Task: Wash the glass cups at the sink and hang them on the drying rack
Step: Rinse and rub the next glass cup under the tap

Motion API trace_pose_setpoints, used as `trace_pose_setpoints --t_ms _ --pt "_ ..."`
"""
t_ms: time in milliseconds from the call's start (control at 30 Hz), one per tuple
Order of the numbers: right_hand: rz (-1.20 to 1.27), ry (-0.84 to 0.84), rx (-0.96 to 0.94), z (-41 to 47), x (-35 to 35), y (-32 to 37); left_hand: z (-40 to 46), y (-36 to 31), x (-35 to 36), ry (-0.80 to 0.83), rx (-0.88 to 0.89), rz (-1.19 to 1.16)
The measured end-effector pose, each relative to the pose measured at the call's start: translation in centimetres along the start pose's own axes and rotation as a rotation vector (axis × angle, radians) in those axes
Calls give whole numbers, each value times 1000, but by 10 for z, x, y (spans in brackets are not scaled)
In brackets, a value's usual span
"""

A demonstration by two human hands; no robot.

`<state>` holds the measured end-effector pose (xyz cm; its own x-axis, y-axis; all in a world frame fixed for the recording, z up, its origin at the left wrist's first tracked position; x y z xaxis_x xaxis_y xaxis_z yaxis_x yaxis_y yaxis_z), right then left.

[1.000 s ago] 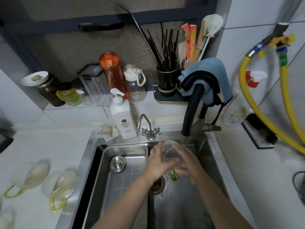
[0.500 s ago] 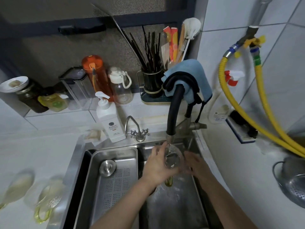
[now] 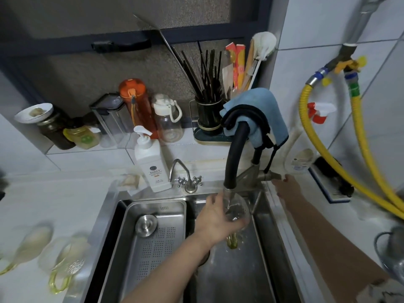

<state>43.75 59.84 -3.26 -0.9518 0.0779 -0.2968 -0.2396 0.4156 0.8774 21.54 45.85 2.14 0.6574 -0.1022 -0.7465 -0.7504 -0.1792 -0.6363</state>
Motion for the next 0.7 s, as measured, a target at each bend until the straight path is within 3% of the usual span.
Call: trace_pose_setpoints --t_ms 133,367,533,700 --pt "-88 50 -1 -1 6 0 -1 3 -3 -3 3 16" --pt "1 55 -10 -20 12 -2 -6 5 -3 21 -2 5" --pt "119 229 -7 -70 42 -17 -14 11 -5 40 -22 27" --pt "184 276 158 -132 80 -58 -29 27 0 90 -61 57"
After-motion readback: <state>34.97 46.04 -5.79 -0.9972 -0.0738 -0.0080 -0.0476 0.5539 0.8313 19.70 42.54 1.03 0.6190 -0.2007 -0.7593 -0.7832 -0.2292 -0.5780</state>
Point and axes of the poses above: each hand's wrist, its own z-axis towards the middle knuckle, its own x-axis out of the palm, y = z × x, the point moved 7 cm from there along z, towards the middle knuckle, and after that the axes turned 1 degree about z, right-handed, at the moved point
